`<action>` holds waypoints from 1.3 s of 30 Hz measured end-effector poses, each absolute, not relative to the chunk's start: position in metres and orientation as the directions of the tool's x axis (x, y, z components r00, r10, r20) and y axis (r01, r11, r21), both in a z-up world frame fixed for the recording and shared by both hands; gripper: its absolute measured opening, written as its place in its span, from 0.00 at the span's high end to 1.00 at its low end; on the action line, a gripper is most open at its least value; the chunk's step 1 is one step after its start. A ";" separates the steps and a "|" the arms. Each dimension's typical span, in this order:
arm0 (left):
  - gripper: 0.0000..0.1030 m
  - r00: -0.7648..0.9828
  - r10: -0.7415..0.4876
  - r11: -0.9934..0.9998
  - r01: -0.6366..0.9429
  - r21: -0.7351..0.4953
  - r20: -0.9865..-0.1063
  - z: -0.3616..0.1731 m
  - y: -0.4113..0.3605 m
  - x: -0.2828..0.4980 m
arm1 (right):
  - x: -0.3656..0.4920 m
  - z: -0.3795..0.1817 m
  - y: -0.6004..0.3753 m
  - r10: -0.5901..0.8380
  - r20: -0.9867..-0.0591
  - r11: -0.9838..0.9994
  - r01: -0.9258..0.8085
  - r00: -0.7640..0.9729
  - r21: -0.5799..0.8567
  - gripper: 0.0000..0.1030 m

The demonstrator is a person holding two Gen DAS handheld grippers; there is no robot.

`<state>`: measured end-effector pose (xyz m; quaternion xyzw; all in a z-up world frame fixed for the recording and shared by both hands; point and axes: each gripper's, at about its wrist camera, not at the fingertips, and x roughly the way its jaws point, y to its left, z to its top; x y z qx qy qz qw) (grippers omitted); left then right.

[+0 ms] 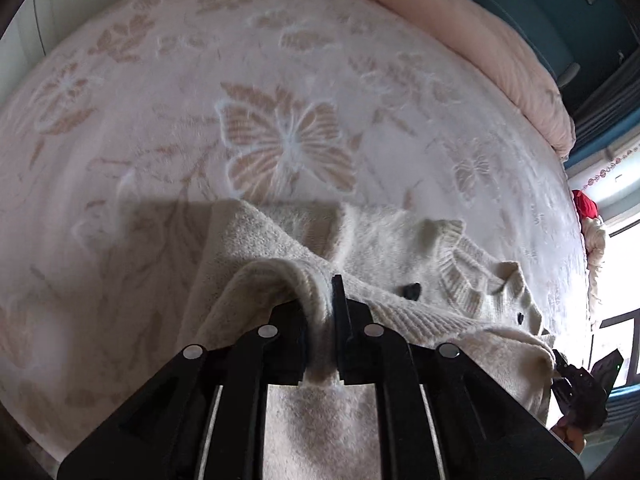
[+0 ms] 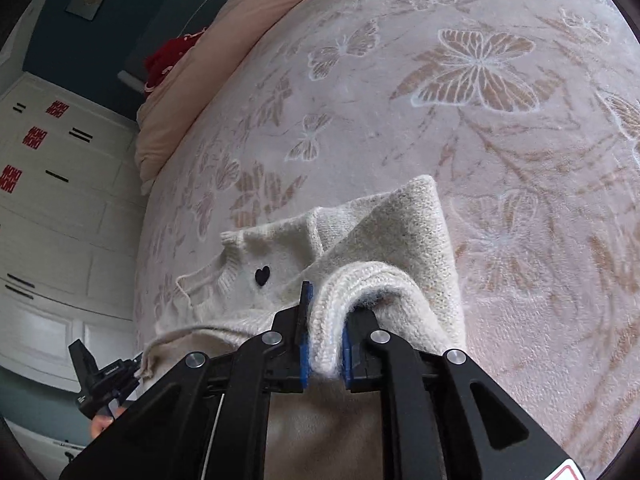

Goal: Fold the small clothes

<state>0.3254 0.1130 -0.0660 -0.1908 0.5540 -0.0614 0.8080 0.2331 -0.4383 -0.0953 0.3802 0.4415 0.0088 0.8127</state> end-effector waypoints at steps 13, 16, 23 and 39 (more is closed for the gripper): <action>0.15 0.680 -0.293 0.935 0.055 -0.351 -0.672 -0.009 0.164 0.258 | 0.176 -0.040 -0.421 0.139 -0.697 0.944 0.118 0.703 0.307 0.32; 0.15 0.571 -0.355 0.918 0.063 -0.391 -0.740 -0.027 0.157 0.277 | 0.190 -0.055 -0.415 0.150 -0.724 0.950 0.105 0.673 0.295 0.32; 0.87 0.435 -0.308 0.939 0.284 -0.195 -0.846 -0.046 0.078 0.306 | 0.233 -0.086 -0.413 0.189 -0.792 0.915 0.188 0.581 0.356 0.81; 0.99 0.490 -0.411 0.908 0.143 -0.394 -0.769 -0.010 0.116 0.344 | 0.249 -0.067 -0.434 0.159 -0.753 0.879 0.256 0.638 0.403 0.92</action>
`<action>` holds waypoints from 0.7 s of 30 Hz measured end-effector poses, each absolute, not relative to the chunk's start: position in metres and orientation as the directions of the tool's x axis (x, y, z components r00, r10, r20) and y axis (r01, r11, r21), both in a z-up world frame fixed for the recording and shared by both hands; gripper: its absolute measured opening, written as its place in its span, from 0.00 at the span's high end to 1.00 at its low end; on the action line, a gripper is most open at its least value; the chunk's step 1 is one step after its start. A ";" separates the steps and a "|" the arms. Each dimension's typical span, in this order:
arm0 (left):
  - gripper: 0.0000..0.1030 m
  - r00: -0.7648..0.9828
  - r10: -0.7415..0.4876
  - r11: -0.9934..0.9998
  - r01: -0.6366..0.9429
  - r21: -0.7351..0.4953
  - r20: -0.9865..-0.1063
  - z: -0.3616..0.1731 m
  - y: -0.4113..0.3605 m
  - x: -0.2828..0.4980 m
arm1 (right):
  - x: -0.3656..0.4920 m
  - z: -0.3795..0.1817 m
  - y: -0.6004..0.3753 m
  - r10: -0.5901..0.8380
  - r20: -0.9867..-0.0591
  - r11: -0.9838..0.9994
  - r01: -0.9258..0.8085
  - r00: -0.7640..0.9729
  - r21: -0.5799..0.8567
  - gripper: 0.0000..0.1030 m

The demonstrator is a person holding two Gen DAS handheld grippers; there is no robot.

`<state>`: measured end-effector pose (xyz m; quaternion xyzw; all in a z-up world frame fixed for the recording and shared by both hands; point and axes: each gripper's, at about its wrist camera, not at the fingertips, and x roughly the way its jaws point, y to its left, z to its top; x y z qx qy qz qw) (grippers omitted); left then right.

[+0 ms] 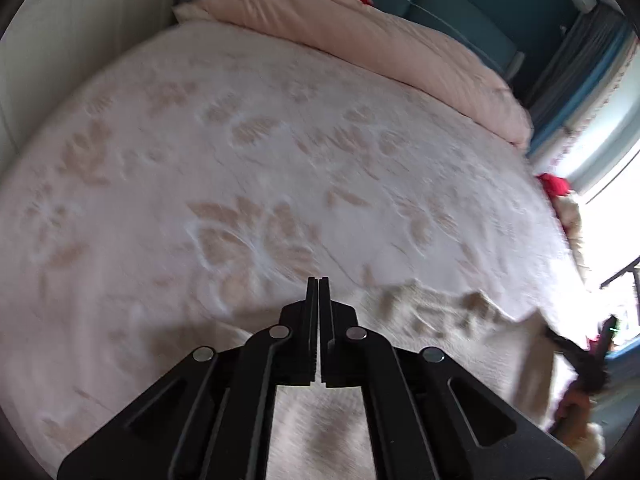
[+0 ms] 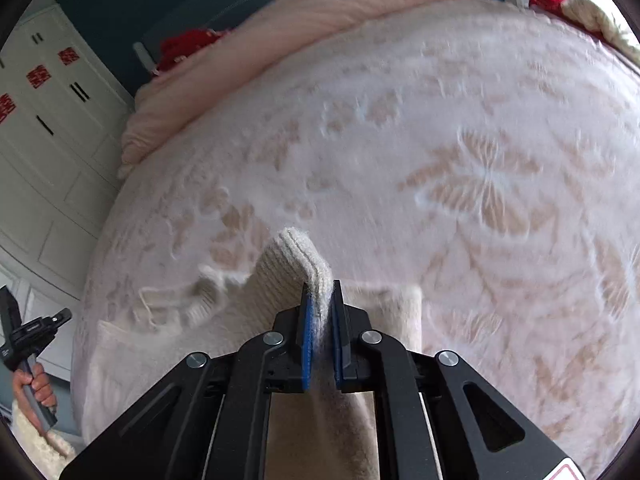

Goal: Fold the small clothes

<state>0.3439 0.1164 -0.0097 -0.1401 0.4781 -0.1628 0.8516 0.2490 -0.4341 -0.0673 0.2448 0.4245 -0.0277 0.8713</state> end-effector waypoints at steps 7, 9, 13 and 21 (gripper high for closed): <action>0.49 0.428 -0.334 0.939 0.230 -0.256 -0.840 -0.047 0.088 0.325 | 0.238 -0.086 -0.435 0.206 -0.739 0.847 0.262 0.641 0.463 0.91; 0.50 0.399 -0.335 0.940 0.201 -0.275 -0.854 -0.059 0.088 0.332 | 0.238 -0.085 -0.436 0.212 -0.740 0.844 0.262 0.639 0.468 0.90; 0.92 0.358 -0.347 0.936 0.191 -0.295 -0.867 -0.072 0.084 0.343 | 0.241 -0.088 -0.430 0.225 -0.751 0.853 0.247 0.622 0.460 0.90; 0.93 0.560 -0.347 0.938 0.210 -0.277 -0.752 0.016 0.095 0.348 | 0.225 -0.024 -0.438 0.181 -0.596 0.838 0.195 0.782 0.510 0.92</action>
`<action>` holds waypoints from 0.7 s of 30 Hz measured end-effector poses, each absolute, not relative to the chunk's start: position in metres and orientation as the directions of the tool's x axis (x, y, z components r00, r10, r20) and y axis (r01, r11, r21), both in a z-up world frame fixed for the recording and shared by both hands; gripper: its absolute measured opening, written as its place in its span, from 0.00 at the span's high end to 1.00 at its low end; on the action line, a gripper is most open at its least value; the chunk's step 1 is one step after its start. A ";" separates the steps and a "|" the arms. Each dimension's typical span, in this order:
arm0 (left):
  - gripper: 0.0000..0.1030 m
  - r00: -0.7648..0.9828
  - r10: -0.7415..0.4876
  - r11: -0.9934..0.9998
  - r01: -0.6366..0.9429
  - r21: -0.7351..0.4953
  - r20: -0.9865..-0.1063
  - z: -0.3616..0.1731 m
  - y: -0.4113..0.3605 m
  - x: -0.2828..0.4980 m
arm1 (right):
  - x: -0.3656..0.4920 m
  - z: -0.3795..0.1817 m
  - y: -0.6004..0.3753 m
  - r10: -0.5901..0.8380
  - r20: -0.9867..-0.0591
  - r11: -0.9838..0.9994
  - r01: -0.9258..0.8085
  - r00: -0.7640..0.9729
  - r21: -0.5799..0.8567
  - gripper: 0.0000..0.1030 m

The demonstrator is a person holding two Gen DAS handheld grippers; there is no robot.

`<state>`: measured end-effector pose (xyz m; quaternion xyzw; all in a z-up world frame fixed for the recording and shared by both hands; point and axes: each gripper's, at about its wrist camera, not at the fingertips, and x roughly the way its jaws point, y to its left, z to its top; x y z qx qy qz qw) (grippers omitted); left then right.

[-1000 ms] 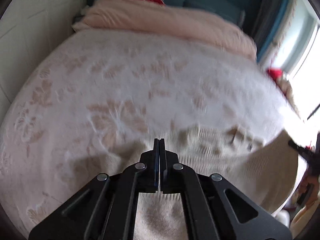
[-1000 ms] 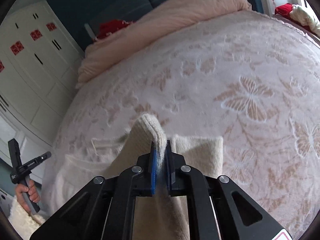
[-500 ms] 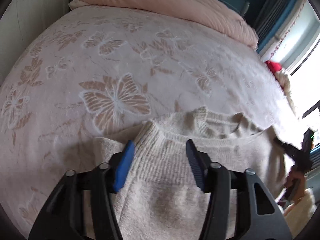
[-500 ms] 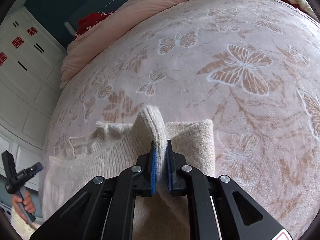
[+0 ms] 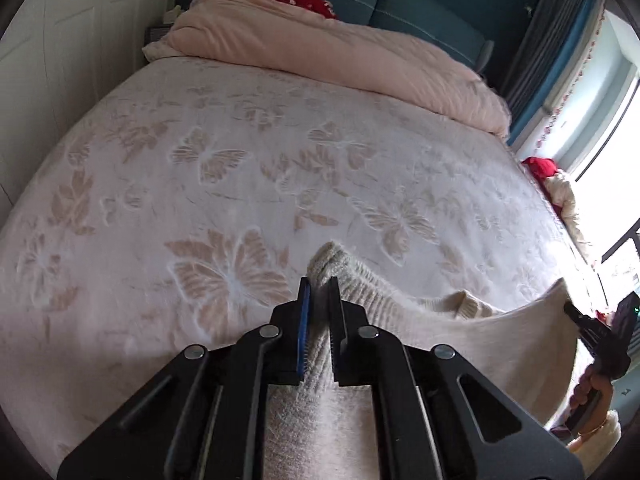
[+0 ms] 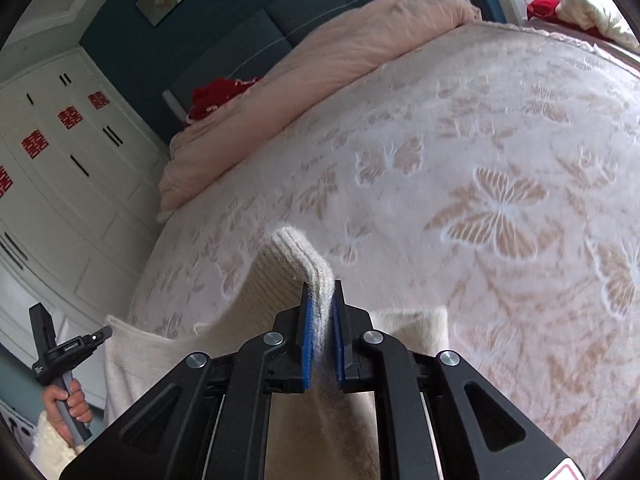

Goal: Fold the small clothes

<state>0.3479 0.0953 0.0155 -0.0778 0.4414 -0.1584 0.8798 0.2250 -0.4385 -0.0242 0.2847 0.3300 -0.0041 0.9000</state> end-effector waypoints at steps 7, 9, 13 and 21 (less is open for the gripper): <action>0.89 0.431 -0.217 0.976 0.069 -0.207 -0.876 -0.070 0.096 0.368 | 0.255 -0.087 -0.445 0.141 -0.770 0.851 0.322 0.622 0.416 0.85; 0.87 0.463 -0.258 0.965 0.080 -0.250 -0.848 -0.049 0.099 0.352 | 0.240 -0.057 -0.440 0.098 -0.730 0.865 0.305 0.676 0.399 0.83; 0.86 0.572 -0.243 0.970 0.129 -0.206 -0.783 -0.003 0.092 0.313 | 0.206 -0.016 -0.403 0.098 -0.676 0.914 0.202 0.730 0.351 0.78; 0.74 0.401 -0.336 0.939 0.215 -0.268 -0.852 -0.056 0.022 0.265 | 0.219 -0.086 -0.231 0.376 -0.794 0.925 -0.149 0.478 0.349 0.89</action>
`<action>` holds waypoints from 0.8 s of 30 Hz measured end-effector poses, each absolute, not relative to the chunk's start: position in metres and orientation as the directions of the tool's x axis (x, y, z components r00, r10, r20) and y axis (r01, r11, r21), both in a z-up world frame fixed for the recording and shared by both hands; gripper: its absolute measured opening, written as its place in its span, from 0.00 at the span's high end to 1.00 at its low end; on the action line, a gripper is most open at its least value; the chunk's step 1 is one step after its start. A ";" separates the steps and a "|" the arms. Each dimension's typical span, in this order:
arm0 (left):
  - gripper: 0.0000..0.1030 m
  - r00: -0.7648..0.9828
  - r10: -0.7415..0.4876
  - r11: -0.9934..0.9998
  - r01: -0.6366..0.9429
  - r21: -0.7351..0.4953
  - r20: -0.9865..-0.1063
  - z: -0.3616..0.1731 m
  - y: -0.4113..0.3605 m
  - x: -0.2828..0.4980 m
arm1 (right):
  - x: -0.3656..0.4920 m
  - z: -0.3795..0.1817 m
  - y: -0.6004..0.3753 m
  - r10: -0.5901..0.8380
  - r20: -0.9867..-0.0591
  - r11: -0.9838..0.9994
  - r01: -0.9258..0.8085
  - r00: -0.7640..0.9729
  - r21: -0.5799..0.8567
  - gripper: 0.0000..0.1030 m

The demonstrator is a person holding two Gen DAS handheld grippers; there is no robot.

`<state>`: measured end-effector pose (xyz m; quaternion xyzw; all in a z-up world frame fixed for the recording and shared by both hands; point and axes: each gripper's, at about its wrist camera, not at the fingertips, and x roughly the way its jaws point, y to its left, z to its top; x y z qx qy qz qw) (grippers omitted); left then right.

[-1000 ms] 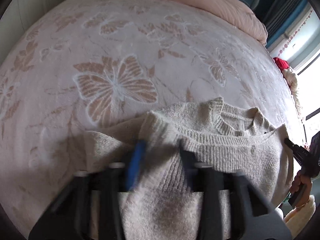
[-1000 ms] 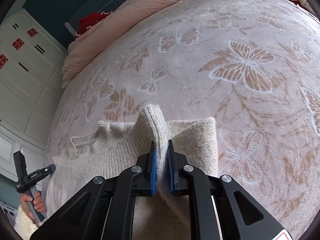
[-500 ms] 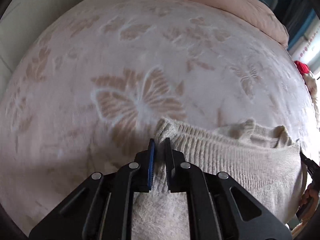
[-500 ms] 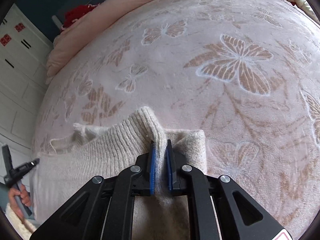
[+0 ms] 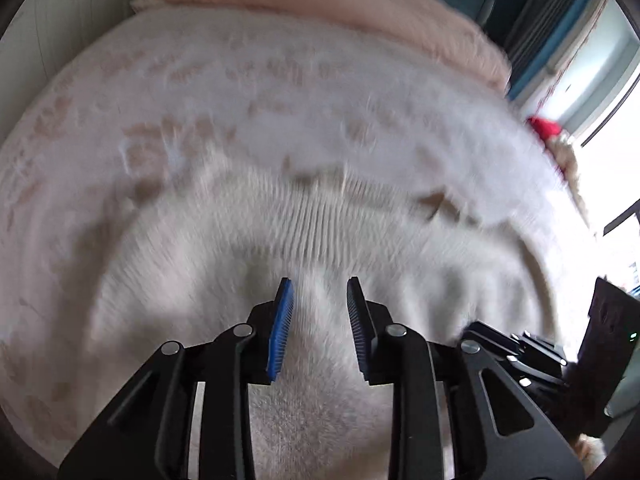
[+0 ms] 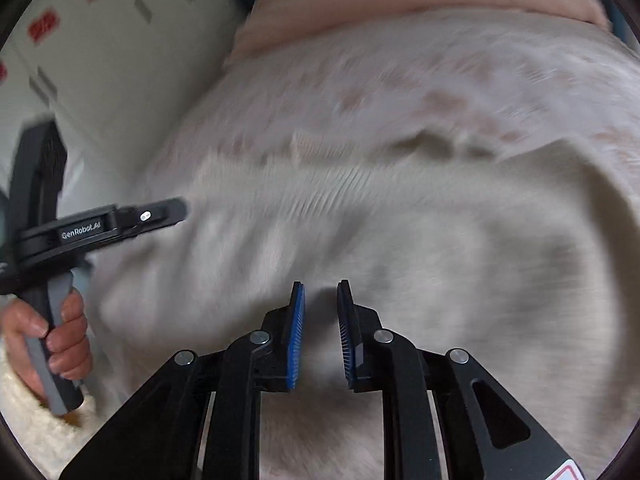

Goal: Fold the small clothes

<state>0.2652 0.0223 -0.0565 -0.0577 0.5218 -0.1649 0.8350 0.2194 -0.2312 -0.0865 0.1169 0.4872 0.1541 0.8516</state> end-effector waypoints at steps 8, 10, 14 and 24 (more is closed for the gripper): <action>0.73 0.411 -0.327 0.945 0.162 -0.285 -0.851 -0.071 0.028 0.305 | 0.268 -0.082 -0.268 0.415 -0.755 0.872 0.015 0.508 0.490 0.91; 0.72 0.471 -0.320 0.947 0.177 -0.267 -0.822 -0.049 0.045 0.305 | 0.247 -0.054 -0.282 0.336 -0.739 0.909 0.004 0.584 0.417 0.85; 0.61 0.464 -0.231 0.972 0.145 -0.184 -0.855 -0.062 0.077 0.315 | 0.227 -0.040 -0.354 0.097 -0.740 0.947 0.167 0.666 0.275 0.53; 0.60 0.456 -0.210 0.978 0.097 -0.186 -0.865 -0.090 0.087 0.333 | 0.265 -0.076 -0.415 0.098 -0.814 0.930 0.239 0.573 0.281 0.93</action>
